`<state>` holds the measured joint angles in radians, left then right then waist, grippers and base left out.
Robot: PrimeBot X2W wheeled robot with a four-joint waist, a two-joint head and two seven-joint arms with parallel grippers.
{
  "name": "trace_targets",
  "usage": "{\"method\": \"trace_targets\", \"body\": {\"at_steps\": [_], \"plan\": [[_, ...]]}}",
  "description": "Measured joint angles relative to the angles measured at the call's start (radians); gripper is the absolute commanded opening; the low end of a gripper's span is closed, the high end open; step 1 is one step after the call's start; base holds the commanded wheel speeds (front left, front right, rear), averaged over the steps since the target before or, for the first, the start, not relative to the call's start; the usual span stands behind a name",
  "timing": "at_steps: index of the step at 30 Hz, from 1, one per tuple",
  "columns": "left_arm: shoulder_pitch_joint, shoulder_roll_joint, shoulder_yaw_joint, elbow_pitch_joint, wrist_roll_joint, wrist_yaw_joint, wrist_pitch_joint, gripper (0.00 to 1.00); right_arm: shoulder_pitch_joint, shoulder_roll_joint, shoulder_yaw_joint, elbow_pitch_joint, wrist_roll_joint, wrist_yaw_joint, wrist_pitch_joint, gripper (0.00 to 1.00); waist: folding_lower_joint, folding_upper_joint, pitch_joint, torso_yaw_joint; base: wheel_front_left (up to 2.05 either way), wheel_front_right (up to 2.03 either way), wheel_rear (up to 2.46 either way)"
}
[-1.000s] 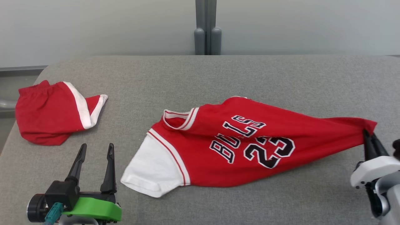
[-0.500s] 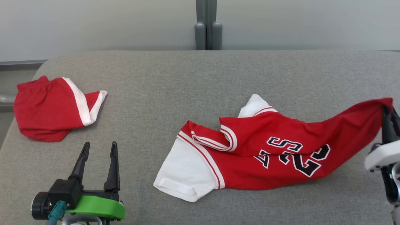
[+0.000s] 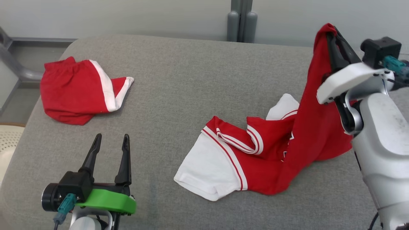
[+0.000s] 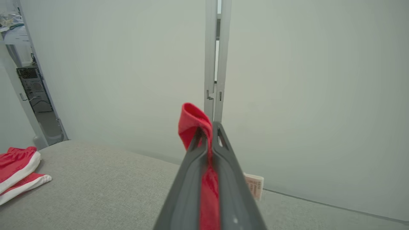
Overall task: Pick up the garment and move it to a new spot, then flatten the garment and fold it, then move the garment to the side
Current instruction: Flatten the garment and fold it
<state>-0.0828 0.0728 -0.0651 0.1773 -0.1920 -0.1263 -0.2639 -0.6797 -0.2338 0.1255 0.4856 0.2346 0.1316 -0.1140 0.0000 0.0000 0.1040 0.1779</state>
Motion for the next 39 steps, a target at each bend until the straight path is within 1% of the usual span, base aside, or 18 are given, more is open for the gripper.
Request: {"method": "trace_targets", "body": {"at_steps": [5,9,11,12,13,14,16,18,22,27,32,35,39], "plan": [[-0.019,-0.006,-0.014,0.008,-0.003,-0.001,0.0,1.0,-0.142,0.034,0.074,0.165,0.0,0.0,-0.048,0.0,0.0,0.0,0.03,0.04,0.0,0.0,0.0],[-0.037,-0.012,-0.028,0.014,-0.007,-0.001,0.0,1.0,-0.22,0.064,0.119,0.313,0.001,0.0,-0.086,0.0,0.0,0.0,0.055,0.068,0.0,0.0,0.0],[-0.045,-0.013,-0.034,0.016,-0.008,-0.001,0.0,1.0,-0.244,0.068,0.131,0.376,0.003,0.0,-0.102,0.0,0.0,0.0,0.066,0.08,0.0,0.0,0.0],[-0.05,-0.014,-0.04,0.017,-0.009,-0.001,0.0,1.0,-0.256,0.067,0.135,0.41,0.008,0.0,-0.11,0.14,0.0,0.0,0.071,0.087,0.0,0.0,0.0],[-0.054,-0.015,-0.044,0.018,-0.01,-0.001,0.0,1.0,-0.266,0.067,0.14,0.437,0.008,0.0,-0.116,0.82,0.0,0.0,0.075,0.092,0.0,0.0,0.0],[-0.059,-0.016,-0.05,0.02,-0.01,-0.001,0.0,1.0,-0.276,0.069,0.143,0.474,0.009,0.0,-0.118,1.0,0.0,0.0,0.08,0.099,0.0,0.0,0.0],[-0.063,-0.017,-0.057,0.021,-0.01,-0.001,0.0,1.0,-0.28,0.076,0.16,0.533,0.009,0.0,-0.125,1.0,0.0,0.0,0.088,0.11,0.0,0.0,0.0],[-0.065,-0.018,-0.056,0.022,-0.011,-0.001,0.0,1.0,-0.287,0.083,0.167,0.559,0.015,0.0,-0.135,1.0,0.0,0.0,0.095,0.115,0.0,0.0,0.0],[-0.065,-0.018,-0.048,0.028,-0.01,-0.002,0.0,1.0,-0.29,0.072,0.163,0.572,0.043,0.0,-0.145,1.0,0.0001,0.0,0.094,0.105,0.0,0.0,0.0],[-0.057,-0.019,-0.034,0.029,-0.009,-0.002,0.0,1.0,-0.217,0.009,0.102,0.477,0.073,0.0,-0.148,1.0,0.0001,0.0,0.07,0.078,0.0,0.0,0.0],[-0.035,-0.015,-0.016,0.024,-0.006,-0.002,0.0,1.0,-0.061,-0.053,0.045,0.391,0.081,0.0,-0.148,1.0,0.0,0.0,0.036,0.04,0.0,0.0,0.0],[-0.021,-0.012,-0.01,0.019,-0.002,-0.002,0.0,1.0,0.028,-0.071,0.01,0.348,0.081,0.0,-0.148,1.0,0.0,0.0,0.021,0.015,0.0,0.0,0.0],[-0.014,-0.01,-0.006,0.012,0.0,-0.002,0.0,1.0,0.138,-0.078,-0.029,0.302,0.089,0.0,-0.148,1.0,0.0,0.0,0.008,-0.015,0.0,0.0,0.0]]}}
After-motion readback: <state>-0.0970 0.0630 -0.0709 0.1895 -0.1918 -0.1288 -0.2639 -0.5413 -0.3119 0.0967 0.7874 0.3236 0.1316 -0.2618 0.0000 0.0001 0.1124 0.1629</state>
